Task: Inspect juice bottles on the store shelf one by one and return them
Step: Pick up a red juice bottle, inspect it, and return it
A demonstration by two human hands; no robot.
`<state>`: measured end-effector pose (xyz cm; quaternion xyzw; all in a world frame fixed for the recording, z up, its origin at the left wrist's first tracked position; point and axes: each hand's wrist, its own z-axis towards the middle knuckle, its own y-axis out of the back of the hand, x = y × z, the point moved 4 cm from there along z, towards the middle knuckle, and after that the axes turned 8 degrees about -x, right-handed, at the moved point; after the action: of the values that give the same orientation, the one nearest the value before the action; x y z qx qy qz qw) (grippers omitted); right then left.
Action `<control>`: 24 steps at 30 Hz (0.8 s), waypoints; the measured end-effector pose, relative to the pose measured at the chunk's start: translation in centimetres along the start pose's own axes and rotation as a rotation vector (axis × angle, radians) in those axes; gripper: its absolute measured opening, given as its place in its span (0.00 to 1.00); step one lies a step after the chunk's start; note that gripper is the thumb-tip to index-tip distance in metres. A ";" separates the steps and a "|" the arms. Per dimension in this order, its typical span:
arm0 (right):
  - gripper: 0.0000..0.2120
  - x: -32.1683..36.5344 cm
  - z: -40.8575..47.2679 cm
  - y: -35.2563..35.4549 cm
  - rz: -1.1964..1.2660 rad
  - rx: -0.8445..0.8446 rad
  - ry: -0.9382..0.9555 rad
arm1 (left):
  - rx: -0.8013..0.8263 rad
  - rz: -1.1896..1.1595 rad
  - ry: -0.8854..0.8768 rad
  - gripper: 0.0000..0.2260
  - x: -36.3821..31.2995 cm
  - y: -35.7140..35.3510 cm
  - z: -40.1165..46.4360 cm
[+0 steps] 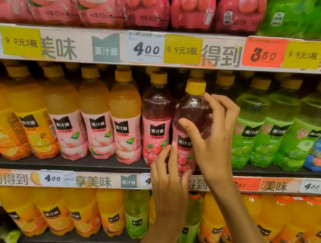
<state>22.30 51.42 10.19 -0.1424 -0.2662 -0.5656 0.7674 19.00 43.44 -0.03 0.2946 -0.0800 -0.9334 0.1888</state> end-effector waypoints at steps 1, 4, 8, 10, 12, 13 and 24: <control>0.29 -0.1 0.0 0.1 -0.054 0.015 0.034 | 0.001 0.040 -0.022 0.34 0.0 -0.2 0.1; 0.30 -0.8 -0.4 0.5 -0.086 0.080 0.027 | -0.003 0.120 -0.058 0.33 -0.1 -0.7 0.4; 0.26 -1.0 -0.5 0.9 -0.166 0.054 0.120 | -0.006 0.209 -0.085 0.33 -0.2 -1.3 0.5; 0.25 -0.9 -0.3 0.8 -0.212 0.041 0.141 | 0.005 0.236 -0.086 0.34 -0.1 -1.6 0.5; 0.25 -0.9 -0.2 0.8 -0.238 0.036 0.139 | 0.009 0.260 -0.100 0.33 -0.2 -1.7 0.5; 0.25 -0.9 -0.2 0.7 -0.248 0.032 0.140 | 0.008 0.268 -0.107 0.32 -0.3 -1.8 0.5; 0.25 -0.7 0.3 1.1 -0.291 0.045 0.160 | 0.071 0.233 -0.089 0.30 -0.4 -1.5 1.0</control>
<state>23.07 52.50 10.12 -0.0396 -0.2348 -0.6742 0.6991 18.26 44.98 0.65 0.2482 -0.1550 -0.9138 0.2816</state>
